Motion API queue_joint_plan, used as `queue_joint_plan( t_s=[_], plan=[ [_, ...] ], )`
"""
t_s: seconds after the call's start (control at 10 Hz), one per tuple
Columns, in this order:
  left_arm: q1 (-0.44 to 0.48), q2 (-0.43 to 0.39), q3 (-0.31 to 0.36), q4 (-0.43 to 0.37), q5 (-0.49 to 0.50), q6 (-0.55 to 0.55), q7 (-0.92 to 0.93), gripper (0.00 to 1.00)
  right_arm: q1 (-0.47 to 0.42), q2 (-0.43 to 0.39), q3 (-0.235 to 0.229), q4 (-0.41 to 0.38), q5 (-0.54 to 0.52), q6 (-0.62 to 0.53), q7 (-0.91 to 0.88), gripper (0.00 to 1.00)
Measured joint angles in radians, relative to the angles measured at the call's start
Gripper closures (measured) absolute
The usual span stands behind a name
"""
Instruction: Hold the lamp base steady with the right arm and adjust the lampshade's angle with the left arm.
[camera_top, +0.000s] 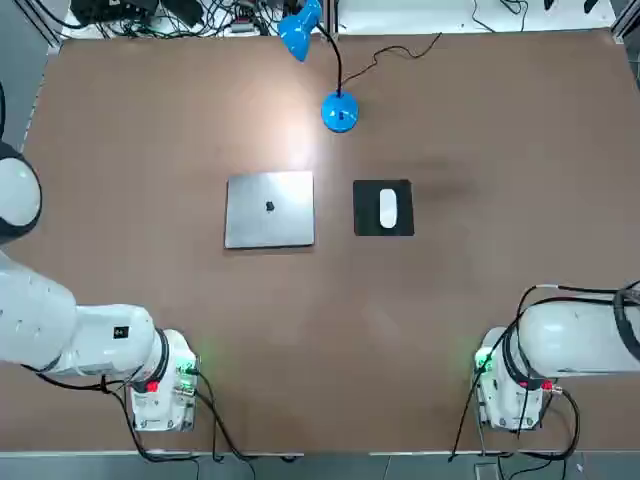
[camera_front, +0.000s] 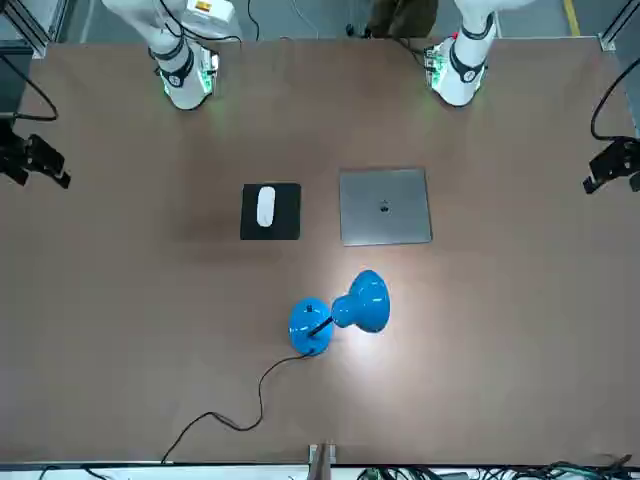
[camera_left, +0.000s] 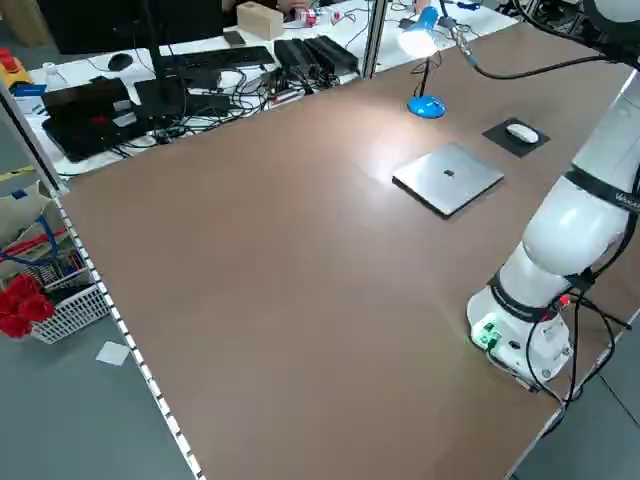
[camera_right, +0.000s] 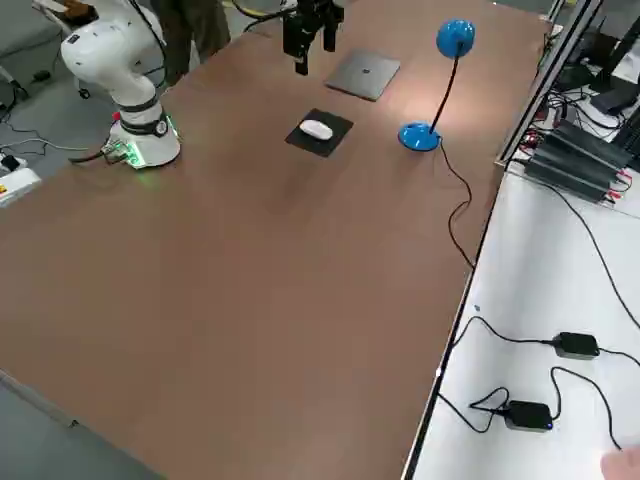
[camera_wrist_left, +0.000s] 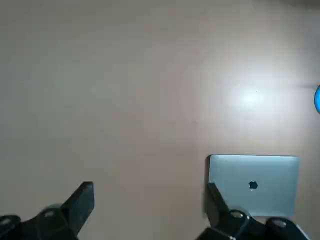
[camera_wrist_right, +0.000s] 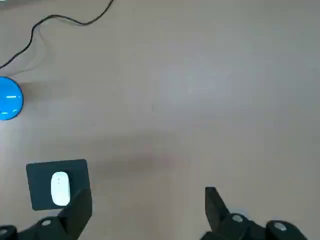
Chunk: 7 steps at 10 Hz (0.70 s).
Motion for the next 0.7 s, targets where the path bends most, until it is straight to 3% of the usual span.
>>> queue_joint_plan(
  t_s=[0.4, 0.5, 0.7],
  plan=[
    [0.003, 0.000, 0.000, 0.000, 0.000, 0.000, -0.002, 0.02, 0.002, 0.000, 0.008, 0.000, 0.000, -0.012, -0.001, 0.00],
    [0.007, 0.000, 0.001, 0.000, 0.000, 0.000, -0.005, 0.02, 0.006, 0.002, 0.031, -0.007, 0.004, 0.016, -0.004, 0.00],
    [0.011, 0.000, 0.001, 0.001, 0.000, 0.002, -0.007, 0.02, 0.018, 0.023, 0.151, -0.074, 0.012, 0.200, 0.000, 0.00]
  ],
)
